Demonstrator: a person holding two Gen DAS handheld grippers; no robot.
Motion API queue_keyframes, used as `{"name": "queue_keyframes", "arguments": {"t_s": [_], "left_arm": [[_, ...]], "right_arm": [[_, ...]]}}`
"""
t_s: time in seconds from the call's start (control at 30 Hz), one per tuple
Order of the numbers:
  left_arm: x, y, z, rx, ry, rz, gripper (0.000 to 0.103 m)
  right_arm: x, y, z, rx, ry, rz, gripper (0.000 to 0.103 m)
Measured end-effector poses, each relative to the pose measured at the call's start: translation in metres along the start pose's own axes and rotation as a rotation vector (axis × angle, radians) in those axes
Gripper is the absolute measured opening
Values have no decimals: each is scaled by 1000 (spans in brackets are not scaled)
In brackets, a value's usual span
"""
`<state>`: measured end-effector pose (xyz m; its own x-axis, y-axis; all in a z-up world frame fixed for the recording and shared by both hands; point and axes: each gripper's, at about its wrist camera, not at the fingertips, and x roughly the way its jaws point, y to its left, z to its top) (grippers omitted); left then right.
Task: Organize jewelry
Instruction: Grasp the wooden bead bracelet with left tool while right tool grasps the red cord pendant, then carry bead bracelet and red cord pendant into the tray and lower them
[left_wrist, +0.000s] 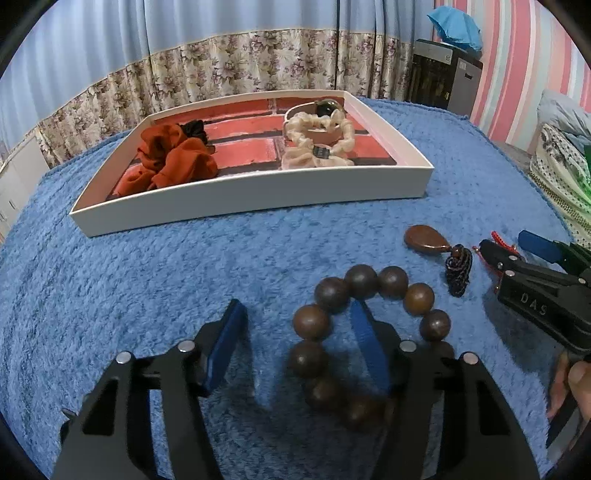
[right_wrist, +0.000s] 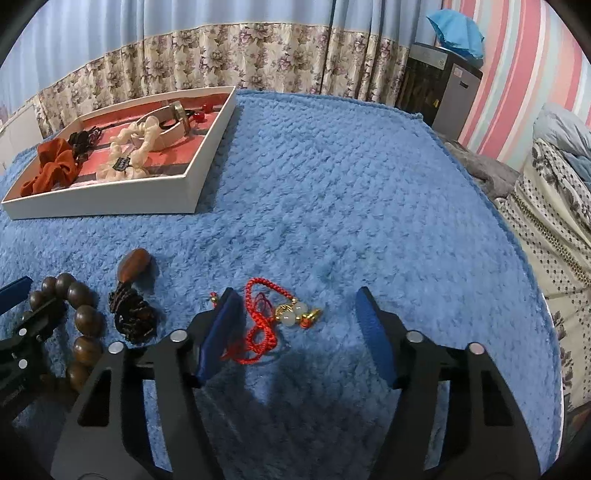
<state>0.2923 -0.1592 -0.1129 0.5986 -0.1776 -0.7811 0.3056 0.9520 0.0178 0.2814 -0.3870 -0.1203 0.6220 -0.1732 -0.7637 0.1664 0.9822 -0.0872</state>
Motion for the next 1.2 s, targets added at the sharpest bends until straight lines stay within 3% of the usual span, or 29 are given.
{"name": "queue_keyframes", "arguments": {"t_s": [0.2, 0.27, 0.33, 0.6, 0.9, 1.2], "left_arm": [[-1, 0, -1, 10, -6, -6, 51], [-1, -1, -2, 11, -8, -11, 49], [-2, 0, -2, 8, -13, -15, 43], [-3, -1, -3, 17, -23, -24, 26], [-6, 6, -4, -6, -30, -56, 25], [-18, 6, -7, 5, -71, -72, 20]], "right_arm": [[-1, 7, -2, -29, -10, 9, 46], [-3, 9, -3, -36, -15, 4, 38], [-3, 10, -3, -35, -14, -5, 23], [-2, 7, -3, -22, -11, 12, 18], [-5, 3, -4, 4, -30, 9, 8], [-8, -1, -5, 24, -36, 16, 6]]}}
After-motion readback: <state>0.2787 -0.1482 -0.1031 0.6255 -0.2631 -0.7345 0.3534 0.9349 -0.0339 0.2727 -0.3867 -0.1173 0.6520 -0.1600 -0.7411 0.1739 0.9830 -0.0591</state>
